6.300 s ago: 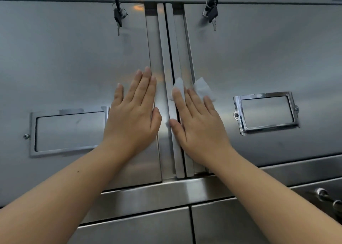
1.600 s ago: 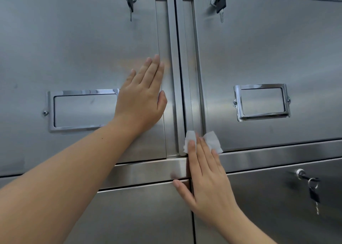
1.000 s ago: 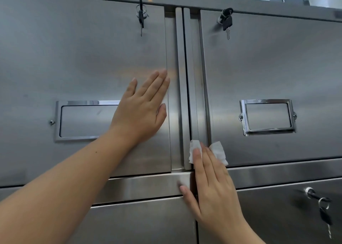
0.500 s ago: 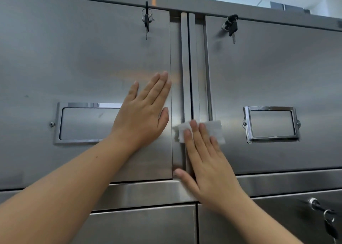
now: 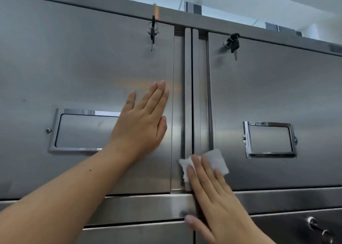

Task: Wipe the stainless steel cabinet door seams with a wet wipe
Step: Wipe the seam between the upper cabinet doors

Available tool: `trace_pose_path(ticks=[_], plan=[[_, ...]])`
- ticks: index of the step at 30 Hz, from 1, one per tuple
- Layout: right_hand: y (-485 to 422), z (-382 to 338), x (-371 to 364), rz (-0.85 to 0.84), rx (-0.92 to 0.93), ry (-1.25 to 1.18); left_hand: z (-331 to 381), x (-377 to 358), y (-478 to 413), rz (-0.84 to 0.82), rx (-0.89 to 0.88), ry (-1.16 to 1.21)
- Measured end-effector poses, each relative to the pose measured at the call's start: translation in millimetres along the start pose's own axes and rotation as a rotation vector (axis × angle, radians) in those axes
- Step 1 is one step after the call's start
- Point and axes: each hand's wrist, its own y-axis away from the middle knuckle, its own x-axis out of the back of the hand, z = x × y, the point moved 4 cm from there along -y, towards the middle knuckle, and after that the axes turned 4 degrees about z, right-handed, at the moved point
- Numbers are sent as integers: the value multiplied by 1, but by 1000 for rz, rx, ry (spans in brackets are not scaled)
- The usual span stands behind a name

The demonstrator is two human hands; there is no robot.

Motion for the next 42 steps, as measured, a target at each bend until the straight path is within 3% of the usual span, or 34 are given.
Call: trace_pose_path(ticks=[5,12,20,27,35,42], plan=[[7,3,1,-46,91,131,-1,-1,0,-5,2,2],[-35,19,9,36,-30,50,0,0,-1,2,-7,5],[13,2,-6,6,120,131,-1,-2,0,-6,-6,-4],[-45,20,9,72,-35,40,0,-1,0,5,-12,3],[10,3,-5,-21,154,149,-1,-3,0,17,-11,3],[-45,15,9,55,-29,-13,0,-1,0,12,-14,0]])
